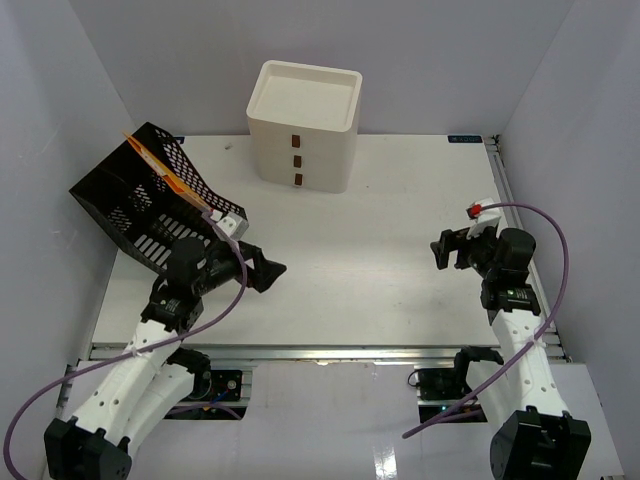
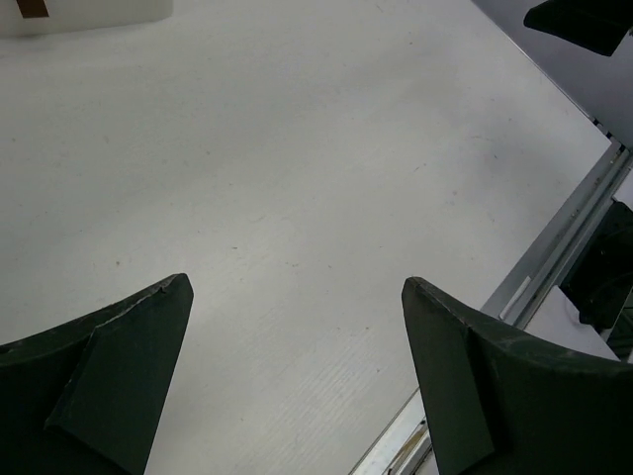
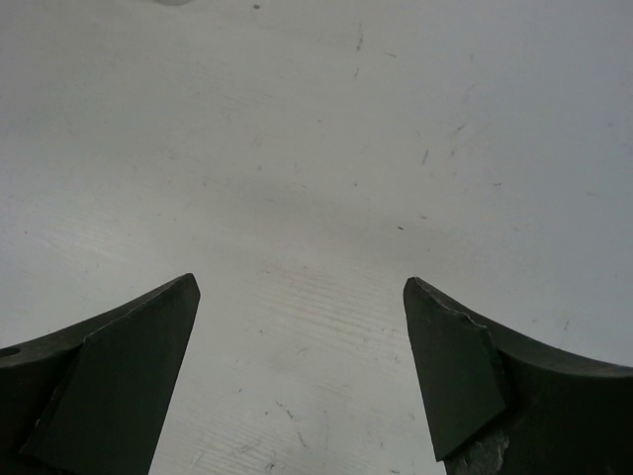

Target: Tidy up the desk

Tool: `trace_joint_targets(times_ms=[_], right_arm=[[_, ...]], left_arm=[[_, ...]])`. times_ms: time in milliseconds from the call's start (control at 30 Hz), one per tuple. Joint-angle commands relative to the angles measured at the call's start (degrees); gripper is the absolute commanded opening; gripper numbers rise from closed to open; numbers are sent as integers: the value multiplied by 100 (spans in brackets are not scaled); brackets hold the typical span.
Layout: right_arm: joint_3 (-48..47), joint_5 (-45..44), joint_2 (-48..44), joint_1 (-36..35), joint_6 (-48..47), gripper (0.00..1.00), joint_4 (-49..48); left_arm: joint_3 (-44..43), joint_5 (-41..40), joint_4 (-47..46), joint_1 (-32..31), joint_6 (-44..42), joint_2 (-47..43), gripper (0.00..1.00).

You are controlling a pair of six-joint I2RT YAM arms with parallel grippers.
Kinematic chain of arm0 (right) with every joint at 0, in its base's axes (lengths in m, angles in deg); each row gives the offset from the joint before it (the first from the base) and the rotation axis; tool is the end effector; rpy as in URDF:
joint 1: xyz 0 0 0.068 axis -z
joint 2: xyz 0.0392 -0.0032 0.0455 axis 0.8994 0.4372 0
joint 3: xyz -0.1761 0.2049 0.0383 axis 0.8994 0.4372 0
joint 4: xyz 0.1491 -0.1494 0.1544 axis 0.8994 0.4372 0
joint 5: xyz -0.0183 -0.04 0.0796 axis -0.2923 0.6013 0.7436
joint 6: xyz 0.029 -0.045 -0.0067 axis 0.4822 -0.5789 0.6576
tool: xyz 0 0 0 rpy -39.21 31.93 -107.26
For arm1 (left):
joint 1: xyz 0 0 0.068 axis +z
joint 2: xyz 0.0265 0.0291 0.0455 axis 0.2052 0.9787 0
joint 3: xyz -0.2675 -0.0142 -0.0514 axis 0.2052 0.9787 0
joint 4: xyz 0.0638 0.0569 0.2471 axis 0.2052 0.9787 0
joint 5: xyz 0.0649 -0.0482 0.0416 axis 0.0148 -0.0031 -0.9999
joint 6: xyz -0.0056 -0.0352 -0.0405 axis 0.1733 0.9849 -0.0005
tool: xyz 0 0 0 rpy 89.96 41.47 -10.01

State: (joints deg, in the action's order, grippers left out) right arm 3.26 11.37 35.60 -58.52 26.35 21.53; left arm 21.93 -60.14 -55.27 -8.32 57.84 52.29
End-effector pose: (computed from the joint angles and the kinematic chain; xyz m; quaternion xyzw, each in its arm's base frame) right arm 0.1841 -0.0048 0.2579 -0.1401 0.7920 0.0749 0.5895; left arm 0.1564 -0.0752 0.2724 0.2099 0.7700 -0.3381 0.4987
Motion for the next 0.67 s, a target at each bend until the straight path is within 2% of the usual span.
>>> trace_joint_targets(times_ms=[0,633], right_arm=[[15,-419,-119,312,687,90,-169],[-58,-855,-139,420,1089,90,-213]], left_arm=[[260,-392,-475,-32,-397,-730,98],[202,-760,-283,-32,-428,-678,98]])
